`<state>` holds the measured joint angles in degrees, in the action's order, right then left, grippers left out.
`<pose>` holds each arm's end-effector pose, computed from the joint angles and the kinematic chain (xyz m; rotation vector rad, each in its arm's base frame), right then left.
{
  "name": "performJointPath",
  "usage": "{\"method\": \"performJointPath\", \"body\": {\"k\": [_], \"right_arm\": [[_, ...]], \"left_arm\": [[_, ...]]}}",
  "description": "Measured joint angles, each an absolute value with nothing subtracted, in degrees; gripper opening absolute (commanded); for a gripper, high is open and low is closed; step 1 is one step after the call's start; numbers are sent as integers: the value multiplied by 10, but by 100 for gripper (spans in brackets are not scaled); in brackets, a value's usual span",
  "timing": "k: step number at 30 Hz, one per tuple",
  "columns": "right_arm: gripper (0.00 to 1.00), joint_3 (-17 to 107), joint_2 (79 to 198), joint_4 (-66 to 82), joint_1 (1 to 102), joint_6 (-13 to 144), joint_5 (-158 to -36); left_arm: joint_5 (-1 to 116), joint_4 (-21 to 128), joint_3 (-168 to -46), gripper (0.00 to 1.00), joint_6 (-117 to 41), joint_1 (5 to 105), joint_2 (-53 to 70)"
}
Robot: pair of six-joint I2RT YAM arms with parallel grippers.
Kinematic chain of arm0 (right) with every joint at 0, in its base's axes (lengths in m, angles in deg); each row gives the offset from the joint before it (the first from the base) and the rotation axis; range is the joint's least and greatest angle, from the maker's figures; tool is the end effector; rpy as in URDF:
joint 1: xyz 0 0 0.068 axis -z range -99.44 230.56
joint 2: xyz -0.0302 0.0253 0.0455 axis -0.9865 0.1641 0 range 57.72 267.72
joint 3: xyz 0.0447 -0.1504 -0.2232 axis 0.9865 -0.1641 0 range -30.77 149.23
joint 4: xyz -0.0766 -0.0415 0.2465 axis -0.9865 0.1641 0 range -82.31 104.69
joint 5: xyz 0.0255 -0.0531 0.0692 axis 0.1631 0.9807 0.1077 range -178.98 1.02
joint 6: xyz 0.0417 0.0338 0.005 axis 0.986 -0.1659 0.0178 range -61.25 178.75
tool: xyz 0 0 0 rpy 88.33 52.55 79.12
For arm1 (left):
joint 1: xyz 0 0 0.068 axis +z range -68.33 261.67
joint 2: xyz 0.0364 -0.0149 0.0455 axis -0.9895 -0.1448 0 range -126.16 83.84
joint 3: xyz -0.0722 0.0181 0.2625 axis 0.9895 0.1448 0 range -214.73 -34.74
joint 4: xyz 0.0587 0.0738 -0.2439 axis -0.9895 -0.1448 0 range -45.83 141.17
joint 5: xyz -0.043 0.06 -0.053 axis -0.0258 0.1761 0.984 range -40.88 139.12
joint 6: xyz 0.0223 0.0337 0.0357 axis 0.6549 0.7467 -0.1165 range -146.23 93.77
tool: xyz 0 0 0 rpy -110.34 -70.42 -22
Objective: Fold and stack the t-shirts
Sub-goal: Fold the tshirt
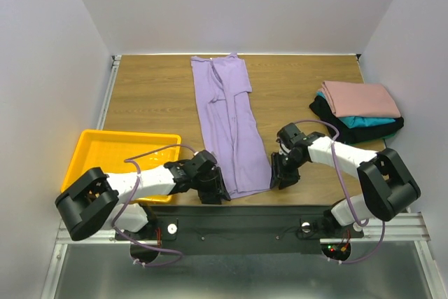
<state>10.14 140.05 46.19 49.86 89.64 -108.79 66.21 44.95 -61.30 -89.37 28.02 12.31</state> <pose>0.1890 0.1263 0.1522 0.0418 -3.0568 -0.5965 0.1218 -0.1833 0.1490 -0.0849 2.8382 -1.0741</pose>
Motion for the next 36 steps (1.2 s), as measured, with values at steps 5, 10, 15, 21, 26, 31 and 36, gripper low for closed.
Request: {"method": "performJointPath", "body": {"k": [5, 10, 15, 21, 26, 31, 36], "right_arm": [[28, 95, 1401, 459, 499, 897, -1089], [0, 88, 1401, 451, 499, 894, -1092], [0, 90, 1400, 448, 499, 885, -1089], [0, 124, 1381, 449, 499, 876, -1077], [0, 179, 1376, 446, 499, 869, -1044], [0, 239, 1407, 437, 499, 866, -1000], [0, 310, 1469, 404, 499, 866, -959]], "left_arm": [[657, 457, -614, 10, -898, 280, 103], [651, 453, -624, 0, -904, 279, 86], [635, 439, -640, 0, -901, 277, 79], [600, 394, -676, 0, -898, 277, 95], [580, 381, -706, 0, -894, 291, 118], [562, 380, -727, 0, -882, 336, 120], [551, 388, -767, 0, -847, 402, 107]]}}
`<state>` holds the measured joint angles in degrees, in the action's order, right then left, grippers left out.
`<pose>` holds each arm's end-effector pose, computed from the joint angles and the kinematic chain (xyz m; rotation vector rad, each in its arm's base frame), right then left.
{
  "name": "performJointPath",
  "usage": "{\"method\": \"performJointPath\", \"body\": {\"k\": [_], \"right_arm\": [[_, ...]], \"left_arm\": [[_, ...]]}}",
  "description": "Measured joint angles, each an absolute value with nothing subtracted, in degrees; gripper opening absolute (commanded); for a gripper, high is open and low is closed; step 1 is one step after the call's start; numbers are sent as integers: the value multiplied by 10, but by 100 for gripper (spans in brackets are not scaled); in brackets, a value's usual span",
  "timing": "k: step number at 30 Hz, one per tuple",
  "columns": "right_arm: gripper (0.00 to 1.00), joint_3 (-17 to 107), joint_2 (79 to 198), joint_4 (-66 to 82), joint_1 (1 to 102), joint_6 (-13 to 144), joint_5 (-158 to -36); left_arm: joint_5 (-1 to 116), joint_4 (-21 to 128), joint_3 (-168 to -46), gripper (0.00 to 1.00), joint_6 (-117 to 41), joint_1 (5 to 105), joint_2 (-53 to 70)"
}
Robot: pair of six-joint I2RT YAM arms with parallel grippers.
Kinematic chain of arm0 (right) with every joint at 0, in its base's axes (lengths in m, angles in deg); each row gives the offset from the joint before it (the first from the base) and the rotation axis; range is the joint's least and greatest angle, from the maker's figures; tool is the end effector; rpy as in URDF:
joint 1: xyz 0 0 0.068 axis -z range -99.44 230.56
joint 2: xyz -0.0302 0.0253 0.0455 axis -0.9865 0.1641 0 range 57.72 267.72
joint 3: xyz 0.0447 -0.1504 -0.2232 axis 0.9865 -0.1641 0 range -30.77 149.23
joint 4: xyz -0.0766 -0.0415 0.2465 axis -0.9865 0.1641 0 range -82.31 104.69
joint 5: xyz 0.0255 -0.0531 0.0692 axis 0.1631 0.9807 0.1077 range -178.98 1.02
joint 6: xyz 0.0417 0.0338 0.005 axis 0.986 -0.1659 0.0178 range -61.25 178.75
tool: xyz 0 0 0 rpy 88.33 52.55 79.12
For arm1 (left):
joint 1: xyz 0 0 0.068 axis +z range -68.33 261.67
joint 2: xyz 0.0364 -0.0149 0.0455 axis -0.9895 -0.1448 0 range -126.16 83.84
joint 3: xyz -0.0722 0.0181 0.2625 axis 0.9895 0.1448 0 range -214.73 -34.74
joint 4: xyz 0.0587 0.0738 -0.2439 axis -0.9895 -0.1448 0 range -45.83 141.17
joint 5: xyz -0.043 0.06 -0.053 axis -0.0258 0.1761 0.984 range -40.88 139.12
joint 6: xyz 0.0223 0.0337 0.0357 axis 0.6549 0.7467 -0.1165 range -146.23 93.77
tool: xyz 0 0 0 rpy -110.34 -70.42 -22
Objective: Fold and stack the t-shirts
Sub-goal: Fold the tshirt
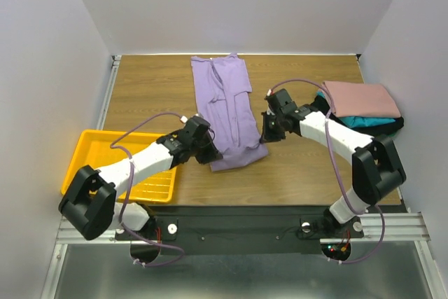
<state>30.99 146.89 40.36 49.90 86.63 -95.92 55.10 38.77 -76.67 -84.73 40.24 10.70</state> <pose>0.2695 0.1648 0.2232 -0.1090 2.6994 0.4958 0.1949 -0.1770 0.2151 -0.3211 2.5239 -0.9201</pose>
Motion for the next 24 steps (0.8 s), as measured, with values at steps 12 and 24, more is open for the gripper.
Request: {"method": "performJointPath", "body": {"k": [12, 24], "right_arm": [[0, 545, 1637, 359, 505, 844, -893], [0, 685, 1781, 355, 540, 831, -866]], "left_arm": [[545, 399, -915, 0, -751, 517, -23], [539, 388, -1038, 0, -702, 584, -157]]}}
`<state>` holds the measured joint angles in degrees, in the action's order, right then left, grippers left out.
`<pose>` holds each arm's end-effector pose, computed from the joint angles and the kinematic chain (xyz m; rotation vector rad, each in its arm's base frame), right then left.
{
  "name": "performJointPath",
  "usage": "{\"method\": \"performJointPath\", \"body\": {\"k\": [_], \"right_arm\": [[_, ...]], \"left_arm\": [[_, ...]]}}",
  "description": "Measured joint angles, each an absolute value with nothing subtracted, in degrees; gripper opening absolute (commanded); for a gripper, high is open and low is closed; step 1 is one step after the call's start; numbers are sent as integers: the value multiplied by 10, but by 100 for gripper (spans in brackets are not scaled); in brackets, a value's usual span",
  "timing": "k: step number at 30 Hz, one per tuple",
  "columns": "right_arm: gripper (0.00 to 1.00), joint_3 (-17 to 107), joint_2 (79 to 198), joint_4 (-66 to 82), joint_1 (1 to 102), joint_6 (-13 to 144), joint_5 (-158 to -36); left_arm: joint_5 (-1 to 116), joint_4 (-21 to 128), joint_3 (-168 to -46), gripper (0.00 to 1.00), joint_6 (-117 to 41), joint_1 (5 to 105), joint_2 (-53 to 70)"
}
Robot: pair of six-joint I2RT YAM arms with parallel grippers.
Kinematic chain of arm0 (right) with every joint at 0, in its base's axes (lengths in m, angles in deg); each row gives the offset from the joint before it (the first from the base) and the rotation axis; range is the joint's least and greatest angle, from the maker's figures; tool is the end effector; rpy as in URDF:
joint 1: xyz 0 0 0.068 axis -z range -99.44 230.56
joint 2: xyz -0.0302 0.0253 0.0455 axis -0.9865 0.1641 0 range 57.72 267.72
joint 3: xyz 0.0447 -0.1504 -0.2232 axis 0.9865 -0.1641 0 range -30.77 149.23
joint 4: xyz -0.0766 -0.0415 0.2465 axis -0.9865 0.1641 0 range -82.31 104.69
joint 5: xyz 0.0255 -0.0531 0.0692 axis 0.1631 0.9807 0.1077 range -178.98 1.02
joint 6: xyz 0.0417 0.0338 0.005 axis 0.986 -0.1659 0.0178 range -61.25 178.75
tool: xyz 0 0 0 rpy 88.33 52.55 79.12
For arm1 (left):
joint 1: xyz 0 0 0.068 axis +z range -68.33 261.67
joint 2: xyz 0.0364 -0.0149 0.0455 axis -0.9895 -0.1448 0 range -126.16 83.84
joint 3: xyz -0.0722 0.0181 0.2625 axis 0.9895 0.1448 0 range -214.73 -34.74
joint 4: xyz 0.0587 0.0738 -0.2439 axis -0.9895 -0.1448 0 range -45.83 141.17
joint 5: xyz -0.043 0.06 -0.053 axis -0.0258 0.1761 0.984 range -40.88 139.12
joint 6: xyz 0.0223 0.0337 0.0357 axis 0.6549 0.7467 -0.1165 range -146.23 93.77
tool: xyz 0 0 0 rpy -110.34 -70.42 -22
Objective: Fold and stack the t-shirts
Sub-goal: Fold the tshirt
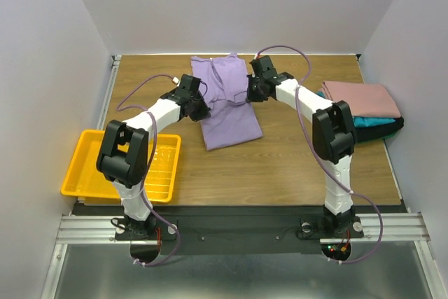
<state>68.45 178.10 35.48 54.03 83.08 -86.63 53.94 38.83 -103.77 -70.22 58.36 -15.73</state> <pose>0.4262 0.2112 0.2261 -0.0281 2.4551 0.3492 0.3530 -0.1554 0.2265 -0.3902 2.3864 -0.6689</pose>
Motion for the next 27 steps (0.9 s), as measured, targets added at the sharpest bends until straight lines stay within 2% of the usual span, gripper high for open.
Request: {"method": "performJointPath", "body": {"k": [5, 7, 8, 9, 10, 11, 12, 14, 17, 22, 27], "right_arm": [[1, 731, 1829, 355, 547, 820, -853], [11, 749, 1848, 355, 547, 814, -848], [19, 757, 1857, 355, 547, 812, -848], [31, 761, 1863, 355, 547, 810, -849], [49, 767, 1869, 355, 547, 808, -849], [56, 768, 1872, 355, 547, 809, -849], [64, 772, 1875, 355, 547, 806, -850], [74, 773, 1875, 355, 547, 806, -853], [100, 776, 1875, 353, 547, 802, -859], [100, 725, 1830, 352, 547, 799, -877], [100, 625, 1730, 345, 547, 806, -955]], "left_arm": [[536, 389, -1062, 0, -690, 600, -195], [537, 382, -1072, 0, -685, 604, -208], [535, 377, -1083, 12, -684, 605, -218], [531, 375, -1096, 30, -684, 606, -231], [528, 376, -1103, 46, -684, 608, -236], [523, 377, -1109, 70, -687, 608, -242], [521, 376, -1110, 80, -683, 608, -243], [517, 375, -1113, 98, -684, 609, -243], [517, 376, -1118, 98, -682, 609, -242], [525, 380, -1104, 98, -680, 604, -220], [562, 399, -1040, 98, -680, 569, -147]]}}
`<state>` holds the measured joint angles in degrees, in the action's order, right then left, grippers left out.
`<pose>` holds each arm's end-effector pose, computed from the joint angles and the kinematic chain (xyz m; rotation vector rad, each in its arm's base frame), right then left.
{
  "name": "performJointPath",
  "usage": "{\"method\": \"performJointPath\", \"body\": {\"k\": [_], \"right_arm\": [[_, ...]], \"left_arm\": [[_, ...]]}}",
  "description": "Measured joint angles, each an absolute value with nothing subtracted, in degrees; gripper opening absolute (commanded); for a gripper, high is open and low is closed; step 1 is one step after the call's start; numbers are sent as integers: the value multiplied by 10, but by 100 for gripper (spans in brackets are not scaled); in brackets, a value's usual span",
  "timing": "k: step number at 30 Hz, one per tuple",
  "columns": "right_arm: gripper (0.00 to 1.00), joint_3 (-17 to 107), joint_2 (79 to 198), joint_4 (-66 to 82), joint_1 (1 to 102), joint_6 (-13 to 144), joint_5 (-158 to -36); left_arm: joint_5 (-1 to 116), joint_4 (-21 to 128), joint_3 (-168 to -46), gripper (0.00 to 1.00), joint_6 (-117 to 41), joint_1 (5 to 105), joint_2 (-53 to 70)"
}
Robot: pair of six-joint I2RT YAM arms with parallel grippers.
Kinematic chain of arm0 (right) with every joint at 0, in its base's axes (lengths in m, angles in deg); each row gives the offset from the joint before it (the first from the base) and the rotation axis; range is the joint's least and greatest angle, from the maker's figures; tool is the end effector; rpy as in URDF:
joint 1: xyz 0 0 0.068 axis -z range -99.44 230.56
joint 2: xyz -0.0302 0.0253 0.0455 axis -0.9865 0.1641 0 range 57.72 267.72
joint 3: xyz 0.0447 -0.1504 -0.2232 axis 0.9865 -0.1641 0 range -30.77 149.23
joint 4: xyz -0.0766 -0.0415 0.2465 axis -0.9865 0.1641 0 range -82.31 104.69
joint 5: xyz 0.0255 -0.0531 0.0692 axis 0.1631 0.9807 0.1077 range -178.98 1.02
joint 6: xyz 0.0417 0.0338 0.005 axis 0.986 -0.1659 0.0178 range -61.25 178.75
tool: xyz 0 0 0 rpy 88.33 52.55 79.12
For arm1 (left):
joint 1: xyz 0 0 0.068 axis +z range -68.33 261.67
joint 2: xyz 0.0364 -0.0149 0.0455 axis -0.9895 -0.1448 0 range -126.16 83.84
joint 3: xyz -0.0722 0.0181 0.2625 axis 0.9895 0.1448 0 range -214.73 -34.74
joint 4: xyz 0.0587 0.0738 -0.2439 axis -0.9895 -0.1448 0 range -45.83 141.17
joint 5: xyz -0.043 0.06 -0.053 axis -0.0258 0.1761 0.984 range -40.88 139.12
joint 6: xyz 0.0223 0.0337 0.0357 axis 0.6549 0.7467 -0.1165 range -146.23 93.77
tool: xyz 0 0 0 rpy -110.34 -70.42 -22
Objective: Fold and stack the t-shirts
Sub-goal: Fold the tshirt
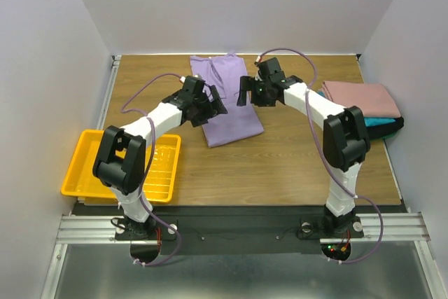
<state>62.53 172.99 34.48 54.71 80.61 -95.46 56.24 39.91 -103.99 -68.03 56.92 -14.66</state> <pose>0.4072 0.2018 0.2340 -0.1389 2.4770 0.5059 0.3480 -0.1653 0.2362 -0.2857 2.3681 -0.7270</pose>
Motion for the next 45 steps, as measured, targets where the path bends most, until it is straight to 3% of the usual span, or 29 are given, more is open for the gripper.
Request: {"method": "performJointPath", "body": {"k": [7, 16, 21, 29, 37, 42, 45], "right_arm": [[100, 505, 1681, 289, 547, 845, -1049], [100, 318, 1607, 208, 550, 886, -1076], [100, 191, 1501, 188, 533, 917, -1077], [100, 35, 1306, 240, 484, 987, -1097], [100, 125, 1256, 303, 473, 1005, -1051], [99, 290, 1387, 301, 495, 973, -956], [88, 382, 1498, 298, 528, 952, -910]], "left_arm": [[641, 474, -963, 98, -693, 527, -139], [651, 584, -833, 98, -729, 498, -109], [652, 616, -748, 98, -756, 464, -40], [652, 545, -610, 99, -799, 399, 143], [602, 416, -671, 98, -803, 390, 274], [551, 387, -794, 98, -759, 428, 231], [536, 386, -839, 99, -733, 489, 179]]}}
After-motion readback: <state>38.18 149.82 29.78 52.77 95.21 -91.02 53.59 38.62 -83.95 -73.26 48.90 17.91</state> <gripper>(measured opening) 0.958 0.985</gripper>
